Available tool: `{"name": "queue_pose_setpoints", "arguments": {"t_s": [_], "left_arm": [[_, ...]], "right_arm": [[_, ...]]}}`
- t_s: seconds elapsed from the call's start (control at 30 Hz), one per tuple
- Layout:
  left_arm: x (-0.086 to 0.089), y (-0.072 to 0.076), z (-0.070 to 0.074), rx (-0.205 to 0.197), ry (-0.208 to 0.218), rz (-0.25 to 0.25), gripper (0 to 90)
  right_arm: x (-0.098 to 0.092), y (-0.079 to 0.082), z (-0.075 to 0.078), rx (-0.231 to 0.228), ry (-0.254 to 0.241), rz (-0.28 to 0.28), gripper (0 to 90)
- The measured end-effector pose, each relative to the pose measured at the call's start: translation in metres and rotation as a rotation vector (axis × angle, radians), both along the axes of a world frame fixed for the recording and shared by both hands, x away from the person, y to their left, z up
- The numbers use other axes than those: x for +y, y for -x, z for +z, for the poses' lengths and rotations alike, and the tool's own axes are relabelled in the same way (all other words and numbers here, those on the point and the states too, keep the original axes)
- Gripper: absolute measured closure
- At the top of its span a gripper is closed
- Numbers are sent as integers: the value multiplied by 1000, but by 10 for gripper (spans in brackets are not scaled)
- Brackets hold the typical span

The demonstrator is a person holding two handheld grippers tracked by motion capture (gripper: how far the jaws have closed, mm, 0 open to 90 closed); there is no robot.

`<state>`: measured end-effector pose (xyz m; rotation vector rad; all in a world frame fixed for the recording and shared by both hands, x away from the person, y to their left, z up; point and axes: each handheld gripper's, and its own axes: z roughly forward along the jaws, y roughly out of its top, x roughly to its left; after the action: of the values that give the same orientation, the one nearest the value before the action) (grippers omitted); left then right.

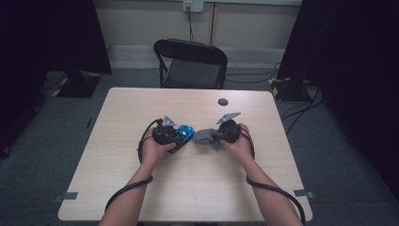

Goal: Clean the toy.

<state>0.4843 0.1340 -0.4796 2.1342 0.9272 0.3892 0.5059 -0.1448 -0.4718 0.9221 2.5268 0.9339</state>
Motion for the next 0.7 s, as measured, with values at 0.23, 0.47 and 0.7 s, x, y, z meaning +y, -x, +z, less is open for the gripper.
{"name": "queue_pose_setpoints", "arguments": {"t_s": [0.23, 0.47, 0.7], "left_arm": [[1, 0, 0, -2, 0, 1, 479], [1, 0, 0, -1, 1, -1, 480], [4, -2, 1, 20, 28, -7, 488]], "right_arm": [[-5, -1, 0, -7, 3, -10, 737], [-17, 1, 4, -24, -25, -54, 733], [-25, 14, 10, -33, -47, -25, 733]]}}
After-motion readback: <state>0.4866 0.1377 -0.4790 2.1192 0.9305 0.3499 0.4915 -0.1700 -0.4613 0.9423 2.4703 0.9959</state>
